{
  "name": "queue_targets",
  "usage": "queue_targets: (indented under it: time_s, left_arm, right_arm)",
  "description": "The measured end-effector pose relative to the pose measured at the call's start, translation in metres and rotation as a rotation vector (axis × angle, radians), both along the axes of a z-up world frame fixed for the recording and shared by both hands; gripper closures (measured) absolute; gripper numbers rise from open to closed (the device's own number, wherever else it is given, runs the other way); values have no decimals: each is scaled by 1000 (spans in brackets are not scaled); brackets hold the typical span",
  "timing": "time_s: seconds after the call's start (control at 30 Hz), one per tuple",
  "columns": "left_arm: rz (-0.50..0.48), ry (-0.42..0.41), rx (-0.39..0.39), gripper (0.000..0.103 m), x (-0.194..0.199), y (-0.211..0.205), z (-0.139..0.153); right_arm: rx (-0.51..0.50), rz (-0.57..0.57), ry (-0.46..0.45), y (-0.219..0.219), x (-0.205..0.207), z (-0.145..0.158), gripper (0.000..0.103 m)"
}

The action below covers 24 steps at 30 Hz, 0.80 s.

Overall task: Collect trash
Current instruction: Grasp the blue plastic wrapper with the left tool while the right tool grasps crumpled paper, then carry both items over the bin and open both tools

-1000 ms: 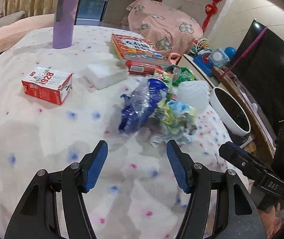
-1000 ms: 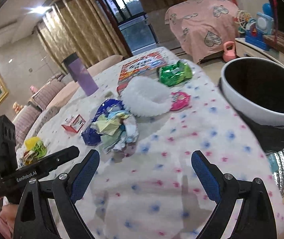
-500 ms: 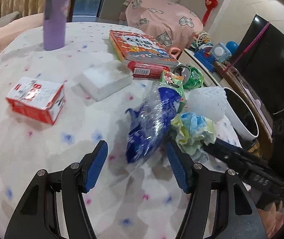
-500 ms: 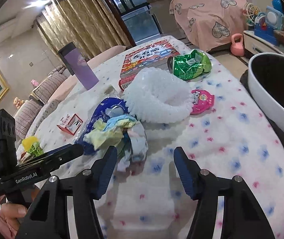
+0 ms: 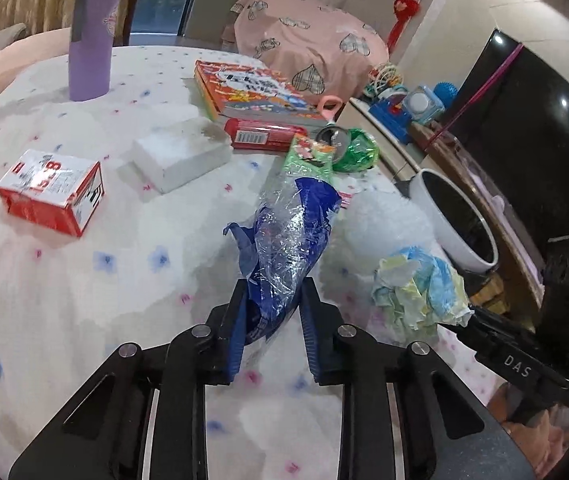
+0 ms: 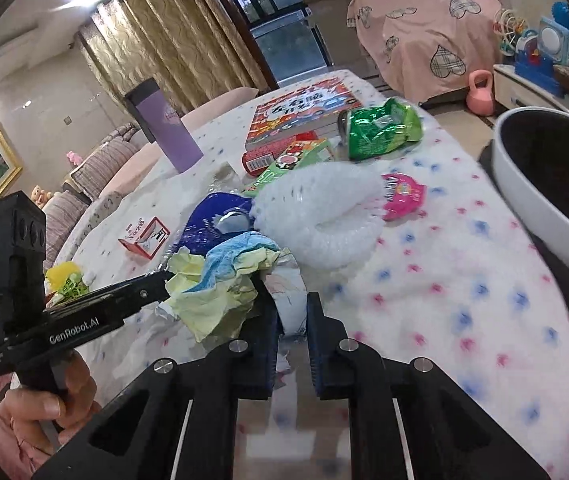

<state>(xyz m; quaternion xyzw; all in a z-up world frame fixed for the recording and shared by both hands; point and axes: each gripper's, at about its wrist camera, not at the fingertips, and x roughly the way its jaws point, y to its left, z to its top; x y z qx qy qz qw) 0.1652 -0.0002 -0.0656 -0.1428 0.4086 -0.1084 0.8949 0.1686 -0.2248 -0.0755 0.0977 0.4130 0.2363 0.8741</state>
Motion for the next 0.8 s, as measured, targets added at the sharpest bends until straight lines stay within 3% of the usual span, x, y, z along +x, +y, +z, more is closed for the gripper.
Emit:
queue_targets:
  time_s: [0.33, 0.8]
  left_arm:
    - [-38, -63, -38, 80, -26, -22, 30]
    - [-199, -93, -18, 80, -20, -106, 48]
  right_arm:
    - [-3, -107, -26, -50, -30, 10, 90]
    - [2, -260, -87, -121, -37, 28, 90]
